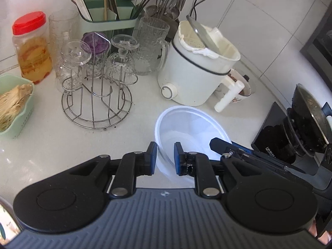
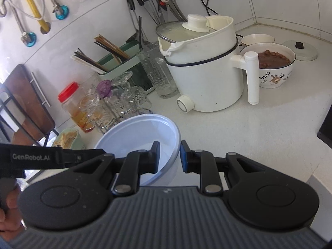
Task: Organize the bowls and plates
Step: 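Lift the smaller white bowl and carry it over the large bowl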
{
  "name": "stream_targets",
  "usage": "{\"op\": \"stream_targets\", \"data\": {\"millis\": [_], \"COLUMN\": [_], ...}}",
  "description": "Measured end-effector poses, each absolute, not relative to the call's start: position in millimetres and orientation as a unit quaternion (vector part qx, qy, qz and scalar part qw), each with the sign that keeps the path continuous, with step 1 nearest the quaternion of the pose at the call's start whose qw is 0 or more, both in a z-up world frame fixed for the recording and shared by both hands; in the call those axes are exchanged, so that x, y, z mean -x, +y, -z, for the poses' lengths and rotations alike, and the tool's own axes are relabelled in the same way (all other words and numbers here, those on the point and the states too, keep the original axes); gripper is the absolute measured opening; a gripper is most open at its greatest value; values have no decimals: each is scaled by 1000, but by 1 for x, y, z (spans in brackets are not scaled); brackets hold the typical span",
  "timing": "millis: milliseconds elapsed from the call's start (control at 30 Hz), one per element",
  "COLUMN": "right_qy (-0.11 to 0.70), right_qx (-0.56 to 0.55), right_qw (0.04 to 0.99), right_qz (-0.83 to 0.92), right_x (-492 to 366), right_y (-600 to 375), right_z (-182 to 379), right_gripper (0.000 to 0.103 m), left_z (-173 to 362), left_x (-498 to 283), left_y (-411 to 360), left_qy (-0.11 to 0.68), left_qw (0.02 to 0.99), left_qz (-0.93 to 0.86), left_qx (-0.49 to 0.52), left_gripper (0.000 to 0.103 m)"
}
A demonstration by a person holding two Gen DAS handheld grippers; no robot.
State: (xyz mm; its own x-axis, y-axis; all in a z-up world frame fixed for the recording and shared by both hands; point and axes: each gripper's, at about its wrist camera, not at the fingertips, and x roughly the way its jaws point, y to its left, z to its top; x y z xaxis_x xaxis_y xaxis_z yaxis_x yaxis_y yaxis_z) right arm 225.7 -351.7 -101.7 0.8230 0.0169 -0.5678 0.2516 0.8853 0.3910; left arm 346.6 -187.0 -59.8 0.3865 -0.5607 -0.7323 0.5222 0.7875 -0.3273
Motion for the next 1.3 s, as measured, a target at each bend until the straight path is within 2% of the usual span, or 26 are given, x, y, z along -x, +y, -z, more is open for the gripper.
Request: {"op": "stream_targets", "data": {"millis": [633, 1300], "right_qy": [259, 307], "right_qx": [-233, -195], "right_qw": [937, 928], "right_qz": [35, -87], "right_x": [-177, -197], "right_y": [-336, -295], "right_z": [55, 35], "right_gripper": [24, 24], "left_z": [11, -3], "left_x": [-288, -260], "left_y": [-154, -90], "left_qy": [417, 414], "left_qw": [855, 888], "left_qz": [304, 170], "left_qx": [51, 101], "left_gripper": [20, 20]}}
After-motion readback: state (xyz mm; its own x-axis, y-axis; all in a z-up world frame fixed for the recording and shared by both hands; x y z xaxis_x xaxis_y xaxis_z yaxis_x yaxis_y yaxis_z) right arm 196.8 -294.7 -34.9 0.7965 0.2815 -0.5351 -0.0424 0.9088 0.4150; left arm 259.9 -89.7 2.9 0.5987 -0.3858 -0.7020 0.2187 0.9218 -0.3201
